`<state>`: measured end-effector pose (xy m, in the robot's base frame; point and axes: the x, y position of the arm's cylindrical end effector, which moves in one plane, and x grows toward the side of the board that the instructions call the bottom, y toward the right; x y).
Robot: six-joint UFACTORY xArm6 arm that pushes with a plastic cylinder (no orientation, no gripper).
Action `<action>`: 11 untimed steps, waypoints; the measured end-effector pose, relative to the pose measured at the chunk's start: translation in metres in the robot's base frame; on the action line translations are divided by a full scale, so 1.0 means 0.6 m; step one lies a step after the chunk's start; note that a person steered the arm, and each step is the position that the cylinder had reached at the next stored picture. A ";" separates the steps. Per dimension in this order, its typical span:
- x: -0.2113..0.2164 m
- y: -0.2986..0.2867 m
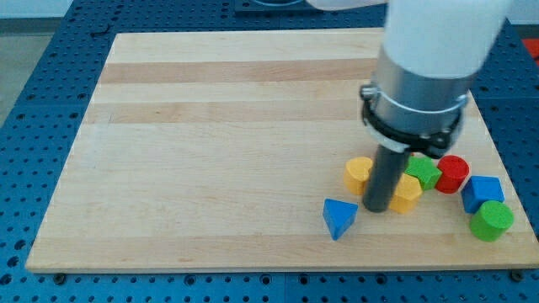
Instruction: Slide the green circle along with the blue cube and the red circle a bit up
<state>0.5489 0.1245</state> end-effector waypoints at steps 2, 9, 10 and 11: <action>-0.002 0.033; 0.073 0.262; 0.056 0.242; 0.047 0.201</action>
